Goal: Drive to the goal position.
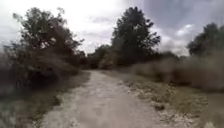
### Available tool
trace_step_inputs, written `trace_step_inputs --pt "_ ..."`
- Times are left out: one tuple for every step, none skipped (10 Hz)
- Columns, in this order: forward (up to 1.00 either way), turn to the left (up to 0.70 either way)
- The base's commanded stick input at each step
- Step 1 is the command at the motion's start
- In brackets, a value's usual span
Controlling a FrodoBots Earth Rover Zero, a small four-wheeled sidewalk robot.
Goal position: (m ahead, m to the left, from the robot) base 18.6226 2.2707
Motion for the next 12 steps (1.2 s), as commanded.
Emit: trace_step_inputs --pt "0.70 0.33" --pt "0.70 0.35" --pt "0.70 0.11" --pt "0.70 0.00" --pt "0.70 0.00" --pt "0.70 0.00" --pt "0.70 0.00" --pt "0.70 0.00" --pt "0.70 0.00" --pt "0.70 0.00" --pt "0.70 0.00" --pt "0.70 0.00"
